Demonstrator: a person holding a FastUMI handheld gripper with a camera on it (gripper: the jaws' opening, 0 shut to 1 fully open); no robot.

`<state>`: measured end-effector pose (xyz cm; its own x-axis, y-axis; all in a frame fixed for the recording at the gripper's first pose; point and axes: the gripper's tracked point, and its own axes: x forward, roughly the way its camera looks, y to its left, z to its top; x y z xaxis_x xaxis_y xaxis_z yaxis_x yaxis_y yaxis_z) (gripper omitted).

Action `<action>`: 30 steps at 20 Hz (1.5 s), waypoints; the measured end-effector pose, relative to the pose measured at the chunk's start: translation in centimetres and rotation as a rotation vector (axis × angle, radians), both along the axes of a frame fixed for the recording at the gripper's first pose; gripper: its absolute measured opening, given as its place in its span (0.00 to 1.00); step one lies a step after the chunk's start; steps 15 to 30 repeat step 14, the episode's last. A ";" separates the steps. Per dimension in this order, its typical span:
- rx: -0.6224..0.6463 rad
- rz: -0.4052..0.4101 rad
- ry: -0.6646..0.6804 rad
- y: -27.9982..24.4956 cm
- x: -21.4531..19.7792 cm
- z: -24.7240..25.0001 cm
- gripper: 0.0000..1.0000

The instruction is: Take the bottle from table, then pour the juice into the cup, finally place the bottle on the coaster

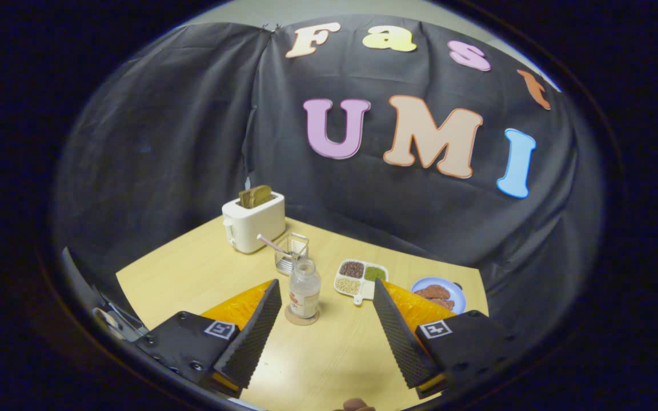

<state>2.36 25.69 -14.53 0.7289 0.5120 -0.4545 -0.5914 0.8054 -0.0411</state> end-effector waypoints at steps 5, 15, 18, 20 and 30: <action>0.101 -0.105 -0.139 -3.3 0.6 9.5 1.00; 0.175 -0.248 -0.322 -10.3 3.2 20.7 1.00; 0.175 -0.248 -0.322 -10.3 3.2 20.7 1.00; 0.175 -0.248 -0.322 -10.3 3.2 20.7 1.00; 0.175 -0.248 -0.322 -10.3 3.2 20.7 1.00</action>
